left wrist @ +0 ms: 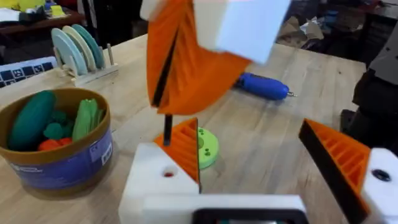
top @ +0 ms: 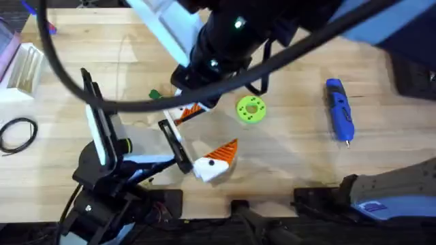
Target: Pick up the gripper from the table and insert it into the empty holder that is missing its gripper. Then pick up a screw, insert it into the mounting hole, and use the screwdriver to tighten it. Finally, clean up the table by picking up the vegetable and placing it into the bucket.
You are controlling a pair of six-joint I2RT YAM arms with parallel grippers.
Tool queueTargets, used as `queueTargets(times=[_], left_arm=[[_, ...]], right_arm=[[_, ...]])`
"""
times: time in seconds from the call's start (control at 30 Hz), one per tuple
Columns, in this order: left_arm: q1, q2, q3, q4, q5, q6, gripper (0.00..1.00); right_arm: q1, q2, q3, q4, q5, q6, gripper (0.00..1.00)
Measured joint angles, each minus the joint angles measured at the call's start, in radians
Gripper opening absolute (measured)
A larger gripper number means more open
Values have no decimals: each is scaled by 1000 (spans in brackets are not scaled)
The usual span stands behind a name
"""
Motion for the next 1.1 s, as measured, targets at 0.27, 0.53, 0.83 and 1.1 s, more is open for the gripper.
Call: queueTargets(times=[0.27,0.53,0.83,1.1], left_arm=[[0,0,0,0,0,0,985],[0,0,0,0,0,0,985],[0,0,0,0,0,0,985],[0,0,0,0,0,0,985]], right_arm=[[50,6,4,20,-21,-3,6],[56,6,4,23,19,-14,6],[56,6,5,29,32,-23,6],[56,6,5,21,32,-29,6]])
